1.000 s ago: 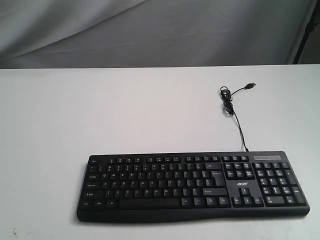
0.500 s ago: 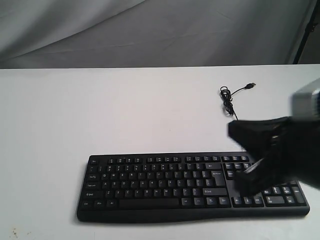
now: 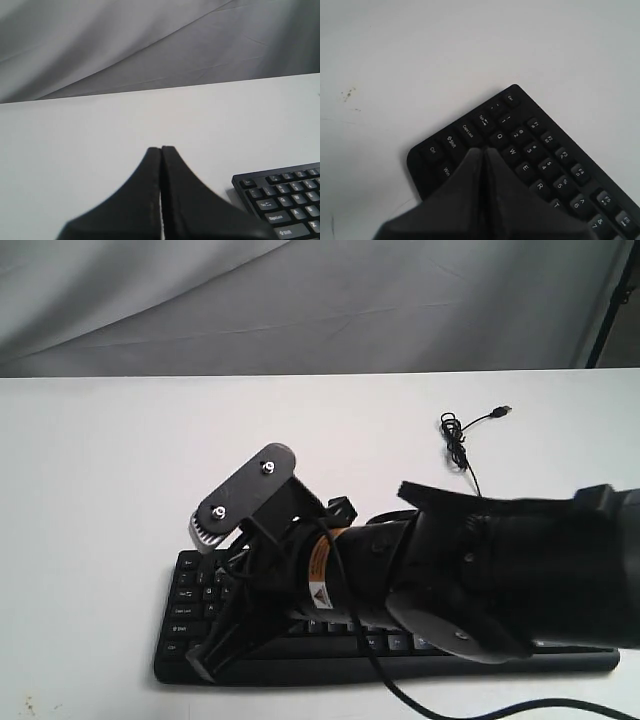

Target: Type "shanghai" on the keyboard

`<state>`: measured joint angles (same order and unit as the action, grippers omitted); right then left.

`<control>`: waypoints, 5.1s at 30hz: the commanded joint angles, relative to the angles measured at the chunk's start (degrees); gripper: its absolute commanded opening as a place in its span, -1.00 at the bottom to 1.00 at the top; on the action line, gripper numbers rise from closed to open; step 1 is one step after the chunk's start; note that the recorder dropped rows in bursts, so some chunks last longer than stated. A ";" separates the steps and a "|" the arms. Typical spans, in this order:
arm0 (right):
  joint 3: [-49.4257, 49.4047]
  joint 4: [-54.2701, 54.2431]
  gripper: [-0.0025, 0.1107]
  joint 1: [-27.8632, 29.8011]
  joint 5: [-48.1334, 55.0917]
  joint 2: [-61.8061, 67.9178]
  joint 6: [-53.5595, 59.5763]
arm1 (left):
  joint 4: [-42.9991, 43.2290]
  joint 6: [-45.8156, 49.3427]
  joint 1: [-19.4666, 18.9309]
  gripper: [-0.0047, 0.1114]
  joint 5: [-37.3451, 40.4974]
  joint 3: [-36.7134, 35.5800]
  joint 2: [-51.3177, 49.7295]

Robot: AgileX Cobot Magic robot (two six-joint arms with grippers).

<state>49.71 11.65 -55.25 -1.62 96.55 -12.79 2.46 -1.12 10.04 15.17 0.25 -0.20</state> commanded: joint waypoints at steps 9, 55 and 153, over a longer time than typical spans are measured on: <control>11.20 0.84 -0.96 0.02 5.61 11.40 0.93 | 0.27 -0.16 0.20 -0.92 -0.33 -0.25 0.20; 11.46 4.26 -0.96 1.01 3.15 19.06 2.52 | 0.27 -0.16 0.20 -0.92 -0.33 -0.25 0.20; 15.11 3.45 -0.96 -0.69 7.59 17.68 4.00 | 0.27 -0.16 0.20 -0.92 -0.33 -0.25 0.20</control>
<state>63.96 14.90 -55.76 5.70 113.27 -8.95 2.46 -1.12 10.04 15.17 0.25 -0.20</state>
